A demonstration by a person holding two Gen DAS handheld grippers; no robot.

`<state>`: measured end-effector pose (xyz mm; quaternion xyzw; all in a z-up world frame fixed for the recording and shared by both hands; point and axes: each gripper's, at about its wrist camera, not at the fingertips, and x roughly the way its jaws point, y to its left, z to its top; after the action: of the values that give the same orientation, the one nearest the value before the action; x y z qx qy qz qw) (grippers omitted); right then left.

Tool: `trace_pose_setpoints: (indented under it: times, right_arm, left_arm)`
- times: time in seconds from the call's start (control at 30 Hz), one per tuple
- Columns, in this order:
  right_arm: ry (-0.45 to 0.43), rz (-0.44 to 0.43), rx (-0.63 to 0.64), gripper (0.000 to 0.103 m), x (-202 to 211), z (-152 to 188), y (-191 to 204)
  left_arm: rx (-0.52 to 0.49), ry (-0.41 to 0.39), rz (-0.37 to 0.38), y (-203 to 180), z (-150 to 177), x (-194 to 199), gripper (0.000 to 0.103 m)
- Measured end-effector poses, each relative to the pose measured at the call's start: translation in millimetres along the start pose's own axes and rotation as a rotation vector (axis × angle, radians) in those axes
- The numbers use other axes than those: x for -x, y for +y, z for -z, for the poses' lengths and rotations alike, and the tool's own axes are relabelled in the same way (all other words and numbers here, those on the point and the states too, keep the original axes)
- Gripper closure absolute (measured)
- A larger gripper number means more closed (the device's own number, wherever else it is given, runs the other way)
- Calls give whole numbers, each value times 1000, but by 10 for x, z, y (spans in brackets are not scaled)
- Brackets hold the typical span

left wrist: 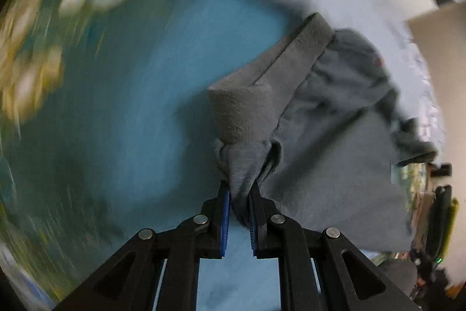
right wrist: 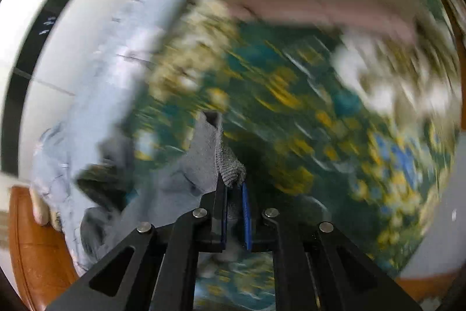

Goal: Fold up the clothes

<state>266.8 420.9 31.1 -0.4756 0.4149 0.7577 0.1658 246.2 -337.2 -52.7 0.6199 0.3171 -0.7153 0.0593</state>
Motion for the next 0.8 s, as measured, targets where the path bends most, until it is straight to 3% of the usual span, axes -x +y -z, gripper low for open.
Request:
trace_pose_setpoints:
  times: [0.2, 0.3, 0.4, 0.6, 0.67, 0.73, 0.8]
  right_arm:
    - [-61, -41, -8, 94, 219, -28, -161]
    - [-63, -33, 7, 94, 225, -46, -180]
    - [-24, 1, -8, 94, 98, 12, -261]
    - [-20, 8, 3, 92, 113, 47, -279]
    - [-24, 20, 43, 91, 172, 36, -175]
    - [-40, 56, 92, 81, 248, 18, -60]
    - [-63, 101, 140, 59, 343, -5, 58]
  left_arm:
    - [-28, -36, 14, 14, 207, 323, 97]
    - [-44, -33, -51, 121, 212, 288, 97]
    - [24, -27, -38, 269, 147, 262, 98]
    - [-142, -87, -47, -44, -202, 421, 96]
    - [-139, -81, -36, -72, -366, 369, 90]
    - [-136, -81, -47, -78, -460, 291, 77]
    - [-114, -82, -61, 2, -474, 241, 67]
